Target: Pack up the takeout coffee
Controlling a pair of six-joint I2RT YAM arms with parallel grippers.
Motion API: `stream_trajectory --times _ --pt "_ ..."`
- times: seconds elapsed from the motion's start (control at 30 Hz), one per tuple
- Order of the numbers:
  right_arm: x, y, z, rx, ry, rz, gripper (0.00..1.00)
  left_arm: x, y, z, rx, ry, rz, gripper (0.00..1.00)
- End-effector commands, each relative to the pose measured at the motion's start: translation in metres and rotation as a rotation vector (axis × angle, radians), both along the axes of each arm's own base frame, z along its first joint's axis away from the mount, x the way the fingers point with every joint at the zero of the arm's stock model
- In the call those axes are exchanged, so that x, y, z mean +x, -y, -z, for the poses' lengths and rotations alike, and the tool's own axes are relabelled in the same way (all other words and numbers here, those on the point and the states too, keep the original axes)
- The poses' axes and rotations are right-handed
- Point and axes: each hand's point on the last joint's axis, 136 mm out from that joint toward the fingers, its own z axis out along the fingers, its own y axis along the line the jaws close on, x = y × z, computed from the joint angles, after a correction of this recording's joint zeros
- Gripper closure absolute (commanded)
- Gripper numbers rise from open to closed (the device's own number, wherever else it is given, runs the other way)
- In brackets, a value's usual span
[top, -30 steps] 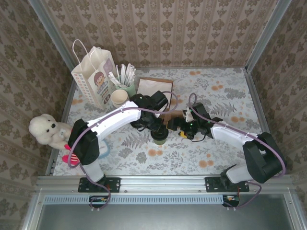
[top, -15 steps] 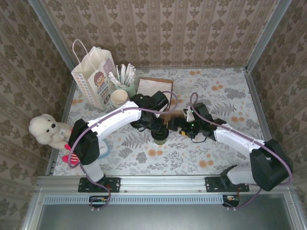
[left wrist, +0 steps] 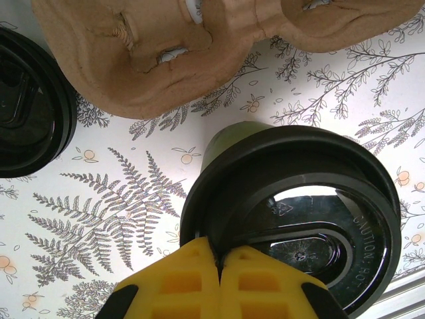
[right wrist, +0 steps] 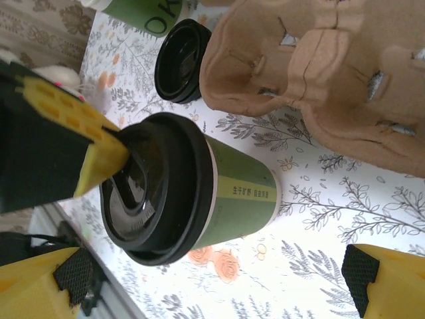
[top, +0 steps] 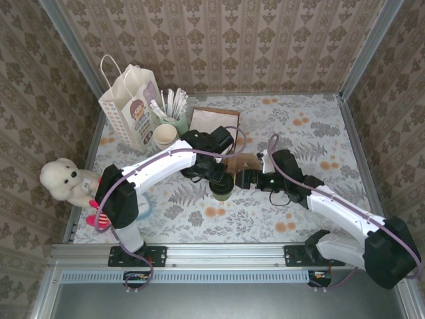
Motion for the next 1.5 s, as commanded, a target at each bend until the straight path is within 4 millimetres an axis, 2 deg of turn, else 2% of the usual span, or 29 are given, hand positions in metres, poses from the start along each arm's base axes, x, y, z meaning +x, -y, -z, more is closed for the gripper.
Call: stream_trajectory --times 0.0,0.13,0.37,0.67,0.83,0.97,1.13,1.33,1.4,1.47 --pt "0.007 0.001 -0.005 -0.063 0.131 -0.025 0.00 -0.002 0.000 0.020 0.039 -0.030 -0.012 1.00" --pt "0.002 -0.014 -0.005 -0.049 0.145 -0.083 0.00 -0.001 0.001 0.021 0.045 -0.032 -0.009 1.00" --pt "-0.006 -0.036 0.009 -0.060 0.126 -0.176 0.00 -0.003 -0.001 0.024 0.043 -0.038 -0.020 1.00" --pt "-0.002 -0.041 0.017 -0.100 0.158 -0.158 0.00 -0.006 0.003 0.027 0.026 -0.055 -0.023 1.00" --pt "-0.004 -0.041 0.029 -0.139 0.150 -0.170 0.00 -0.006 0.004 0.030 0.026 -0.062 -0.023 1.00" --pt "-0.006 -0.037 0.047 -0.190 0.127 -0.159 0.00 -0.007 0.004 0.032 0.024 -0.066 -0.022 1.00" --pt "-0.007 -0.015 0.081 -0.319 0.084 -0.079 0.00 -0.016 0.000 0.044 0.034 -0.103 -0.031 1.00" --pt "-0.024 0.003 0.105 -0.369 0.019 -0.048 0.00 -0.034 -0.012 0.069 0.062 -0.173 -0.058 1.00" --pt "-0.027 0.005 0.106 -0.370 0.002 -0.050 0.00 -0.037 -0.013 0.074 0.070 -0.189 -0.057 1.00" --pt "-0.029 -0.003 0.093 -0.324 0.010 -0.074 0.00 -0.031 -0.013 0.066 0.079 -0.160 -0.044 1.00"
